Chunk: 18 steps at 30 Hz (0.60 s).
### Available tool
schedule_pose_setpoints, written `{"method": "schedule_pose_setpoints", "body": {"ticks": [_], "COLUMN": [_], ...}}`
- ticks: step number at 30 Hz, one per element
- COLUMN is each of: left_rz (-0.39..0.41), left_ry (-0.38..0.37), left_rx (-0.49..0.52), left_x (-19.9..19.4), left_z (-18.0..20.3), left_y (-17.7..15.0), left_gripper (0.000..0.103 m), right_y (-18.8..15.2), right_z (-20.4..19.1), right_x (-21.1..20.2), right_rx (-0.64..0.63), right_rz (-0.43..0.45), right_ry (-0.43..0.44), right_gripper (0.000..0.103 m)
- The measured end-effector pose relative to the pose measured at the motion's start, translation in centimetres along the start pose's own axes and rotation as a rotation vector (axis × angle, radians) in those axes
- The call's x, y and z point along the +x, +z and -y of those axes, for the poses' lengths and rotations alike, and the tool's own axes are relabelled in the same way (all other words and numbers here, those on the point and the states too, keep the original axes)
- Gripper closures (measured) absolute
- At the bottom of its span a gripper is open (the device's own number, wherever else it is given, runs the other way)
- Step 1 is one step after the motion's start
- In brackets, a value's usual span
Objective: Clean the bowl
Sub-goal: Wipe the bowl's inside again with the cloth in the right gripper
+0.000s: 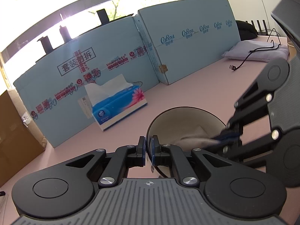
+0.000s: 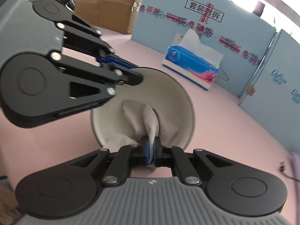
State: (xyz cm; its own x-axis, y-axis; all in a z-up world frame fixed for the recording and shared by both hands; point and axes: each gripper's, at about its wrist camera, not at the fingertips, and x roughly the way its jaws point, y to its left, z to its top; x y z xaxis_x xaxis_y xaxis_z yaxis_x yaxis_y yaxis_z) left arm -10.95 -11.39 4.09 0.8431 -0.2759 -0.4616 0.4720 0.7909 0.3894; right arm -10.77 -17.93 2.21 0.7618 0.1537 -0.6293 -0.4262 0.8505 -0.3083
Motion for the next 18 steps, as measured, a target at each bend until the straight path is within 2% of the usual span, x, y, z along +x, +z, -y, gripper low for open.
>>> {"method": "schedule_pose_setpoints", "body": {"ticks": [8, 12, 18], "left_rz": [0.002, 0.003, 0.007], "left_ry": [0.002, 0.001, -0.003], "left_rx": [0.008, 0.004, 0.000], "left_x": [0.0, 0.0, 0.0], "left_z": [0.0, -0.1, -0.1], "left_y": [-0.1, -0.1, -0.2], "left_gripper": [0.096, 0.096, 0.096], "right_y": [1.0, 1.5, 0.2], "right_z": [0.5, 0.6, 0.2], "right_x": [-0.2, -0.5, 0.3], "right_rx": [-0.012, -0.014, -0.031], "right_rz": [0.064, 0.102, 0.037], "right_ry": [-0.108, -0.125, -0.102], "right_gripper": [0.099, 0.099, 0.099]}}
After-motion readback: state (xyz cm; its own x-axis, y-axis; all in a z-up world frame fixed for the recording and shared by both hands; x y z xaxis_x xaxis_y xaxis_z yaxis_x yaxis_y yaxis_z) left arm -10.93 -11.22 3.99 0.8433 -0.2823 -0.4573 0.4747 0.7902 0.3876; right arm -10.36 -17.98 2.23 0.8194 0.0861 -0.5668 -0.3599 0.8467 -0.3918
